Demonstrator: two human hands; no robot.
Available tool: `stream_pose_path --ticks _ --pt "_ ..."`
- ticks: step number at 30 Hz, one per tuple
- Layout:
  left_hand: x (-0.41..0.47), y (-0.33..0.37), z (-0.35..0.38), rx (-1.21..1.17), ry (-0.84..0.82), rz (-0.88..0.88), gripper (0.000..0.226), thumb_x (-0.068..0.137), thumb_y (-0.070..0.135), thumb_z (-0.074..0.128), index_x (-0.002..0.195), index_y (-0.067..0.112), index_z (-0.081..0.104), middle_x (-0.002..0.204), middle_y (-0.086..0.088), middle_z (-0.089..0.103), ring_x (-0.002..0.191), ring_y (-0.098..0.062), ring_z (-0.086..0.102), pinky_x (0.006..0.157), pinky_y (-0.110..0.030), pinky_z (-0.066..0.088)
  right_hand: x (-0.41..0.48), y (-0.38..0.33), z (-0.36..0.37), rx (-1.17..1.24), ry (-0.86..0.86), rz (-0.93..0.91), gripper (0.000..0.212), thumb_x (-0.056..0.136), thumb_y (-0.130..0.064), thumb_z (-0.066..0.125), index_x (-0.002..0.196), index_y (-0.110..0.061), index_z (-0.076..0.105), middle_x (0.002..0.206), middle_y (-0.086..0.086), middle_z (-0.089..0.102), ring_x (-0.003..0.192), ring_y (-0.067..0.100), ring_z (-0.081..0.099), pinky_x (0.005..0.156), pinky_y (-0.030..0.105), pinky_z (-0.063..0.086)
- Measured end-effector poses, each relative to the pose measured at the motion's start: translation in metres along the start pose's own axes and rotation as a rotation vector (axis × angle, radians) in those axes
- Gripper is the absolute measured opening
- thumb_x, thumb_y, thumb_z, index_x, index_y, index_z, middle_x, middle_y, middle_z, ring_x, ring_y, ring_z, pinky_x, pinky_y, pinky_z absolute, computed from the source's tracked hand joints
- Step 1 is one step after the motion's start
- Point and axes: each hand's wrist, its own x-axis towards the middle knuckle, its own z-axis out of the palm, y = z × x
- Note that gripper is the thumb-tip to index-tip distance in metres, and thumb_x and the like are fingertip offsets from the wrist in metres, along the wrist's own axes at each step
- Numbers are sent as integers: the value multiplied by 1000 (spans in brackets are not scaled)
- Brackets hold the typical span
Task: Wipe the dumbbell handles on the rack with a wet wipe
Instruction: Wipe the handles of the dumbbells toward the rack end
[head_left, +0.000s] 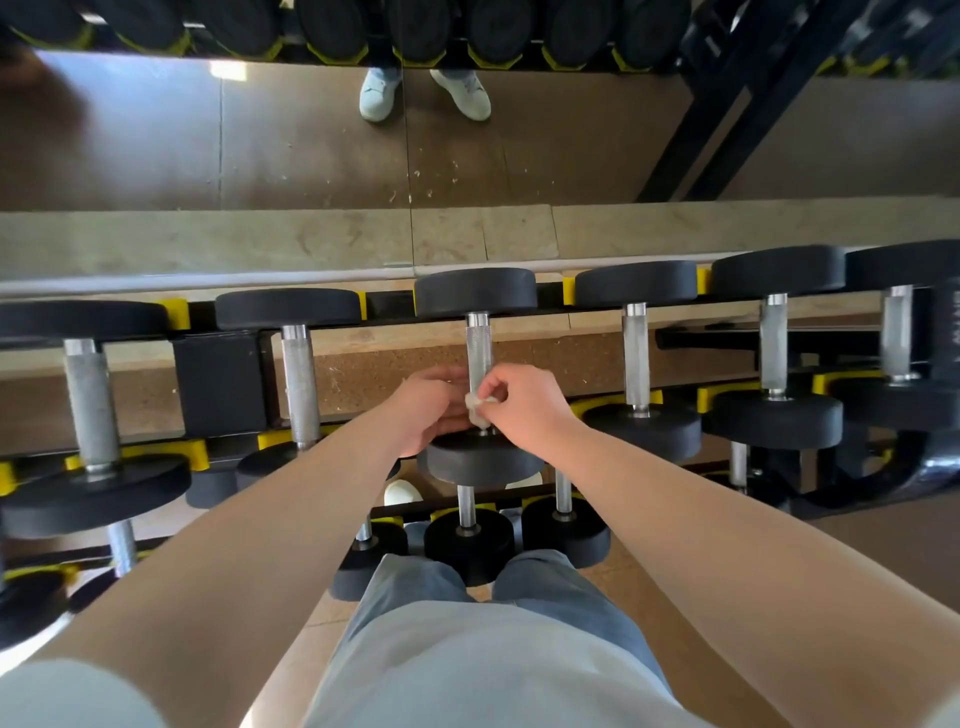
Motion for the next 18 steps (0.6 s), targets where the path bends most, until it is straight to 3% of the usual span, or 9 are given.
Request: stream_pose_path --ticks 5,7,10,14,16,18 --pt "-1 -2 2 14 30 -16 41 99 -9 46 133 10 58 111 -13 76 103 -26 74 90 -38 59 27 -30 -6 233 290 -9 23 98 -18 67 121 -19 68 110 -8 65 93 5 60 79 17 49" --pt "-1 -2 2 21 38 -24 41 100 -8 46 136 9 56 113 -14 76 104 -27 74 90 -38 59 28 -31 -3 210 317 -27 25 98 -18 68 123 -16 68 109 -6 66 91 4 60 74 12 45" --pt "-3 -1 0 0 55 -28 43 100 -8 46 139 7 54 120 -17 70 108 -29 69 84 -36 58 14 -20 0 -52 201 -121 19 97 -20 69 116 -15 70 105 -5 66 84 2 59 69 10 43" --pt "-7 3 1 11 46 -41 48 96 -14 47 136 10 57 114 -13 74 104 -28 72 83 -36 60 -6 -8 -1 -477 -109 -245 15 99 -20 66 112 -18 73 116 3 67 102 17 65 91 27 53" --pt "-7 3 1 15 60 -51 49 96 -14 45 138 9 56 116 -13 73 105 -28 72 83 -37 60 -5 -11 -5 -511 -148 -283 16 100 -22 64 113 -18 72 117 3 65 104 18 64 96 31 54" --pt "-8 3 -1 8 64 -63 52 96 -14 41 141 8 52 122 -15 70 110 -30 70 91 -41 59 4 -18 -8 -466 -56 -340 17 102 -22 60 116 -15 68 116 2 62 104 16 61 96 32 53"
